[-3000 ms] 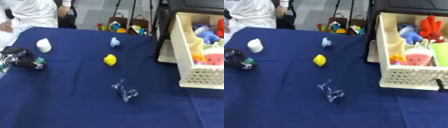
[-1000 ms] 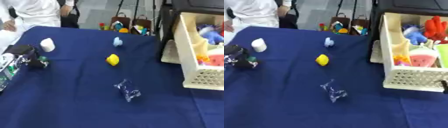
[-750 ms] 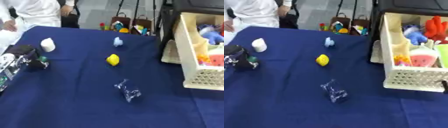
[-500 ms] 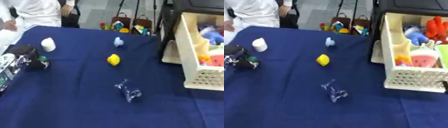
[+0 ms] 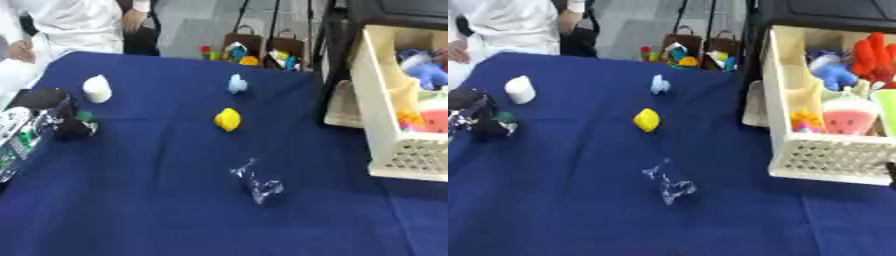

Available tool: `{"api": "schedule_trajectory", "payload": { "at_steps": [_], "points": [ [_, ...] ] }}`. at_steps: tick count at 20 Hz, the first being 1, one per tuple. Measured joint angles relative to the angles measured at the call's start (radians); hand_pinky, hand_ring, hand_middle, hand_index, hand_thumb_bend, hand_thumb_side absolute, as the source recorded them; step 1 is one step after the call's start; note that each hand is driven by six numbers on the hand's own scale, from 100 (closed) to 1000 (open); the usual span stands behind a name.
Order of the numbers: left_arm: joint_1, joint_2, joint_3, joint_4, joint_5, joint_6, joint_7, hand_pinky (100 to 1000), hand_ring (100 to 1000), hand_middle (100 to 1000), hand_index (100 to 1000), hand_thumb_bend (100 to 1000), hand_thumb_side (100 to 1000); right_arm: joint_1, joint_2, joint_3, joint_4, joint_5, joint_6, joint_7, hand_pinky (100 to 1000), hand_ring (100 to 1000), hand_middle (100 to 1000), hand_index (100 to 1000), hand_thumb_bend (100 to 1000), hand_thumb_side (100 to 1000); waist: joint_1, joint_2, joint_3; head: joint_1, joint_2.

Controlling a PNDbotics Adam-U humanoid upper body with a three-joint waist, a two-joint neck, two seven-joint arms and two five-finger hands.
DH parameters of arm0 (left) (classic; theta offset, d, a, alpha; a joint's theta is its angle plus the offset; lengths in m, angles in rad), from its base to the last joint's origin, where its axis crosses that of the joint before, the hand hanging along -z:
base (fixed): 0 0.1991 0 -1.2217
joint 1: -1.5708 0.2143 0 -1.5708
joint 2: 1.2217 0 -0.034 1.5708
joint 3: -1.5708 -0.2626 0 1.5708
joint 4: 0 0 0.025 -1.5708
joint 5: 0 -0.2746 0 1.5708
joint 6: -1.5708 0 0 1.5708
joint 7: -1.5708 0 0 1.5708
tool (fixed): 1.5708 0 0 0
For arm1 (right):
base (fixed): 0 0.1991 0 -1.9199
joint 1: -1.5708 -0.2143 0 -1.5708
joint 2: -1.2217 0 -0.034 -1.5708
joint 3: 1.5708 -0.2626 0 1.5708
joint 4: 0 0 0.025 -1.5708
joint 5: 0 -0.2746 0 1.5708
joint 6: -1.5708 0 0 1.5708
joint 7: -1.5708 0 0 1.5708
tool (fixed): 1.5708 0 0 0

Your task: Pick up objects from table and place into drawer.

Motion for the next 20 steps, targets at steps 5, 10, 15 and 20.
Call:
{"api": "schedule_trajectory", "payload": {
  "at_steps": [5,10,15,20],
  "points": [
    [0.000,0.000,-0.004,-0.004,0.000,0.004,0.004,264,438,434,561,210,540,0.000,0.000,0.000,0.000,0.000,-0.002,-0.002,763,789,745,842,100,1000,0.003,0.000,0.000,0.000,0.000],
    [0.000,0.000,-0.004,-0.013,0.000,0.008,0.008,256,433,429,555,217,542,0.000,0.000,0.000,0.000,0.000,-0.002,-0.002,763,789,745,842,100,1000,0.003,-0.001,0.000,0.000,0.000],
    [-0.002,0.000,-0.003,-0.046,0.000,0.011,0.012,245,425,421,546,212,541,0.002,0.000,0.000,0.000,0.000,-0.002,-0.002,762,789,745,842,100,1000,0.007,-0.009,0.004,-0.003,0.001],
    [-0.004,0.002,-0.002,-0.111,0.012,0.017,0.006,225,412,407,531,214,540,0.009,0.000,0.000,0.000,0.000,-0.002,-0.003,762,788,745,842,100,1000,0.016,-0.020,0.008,-0.008,0.009]
  ]
}}
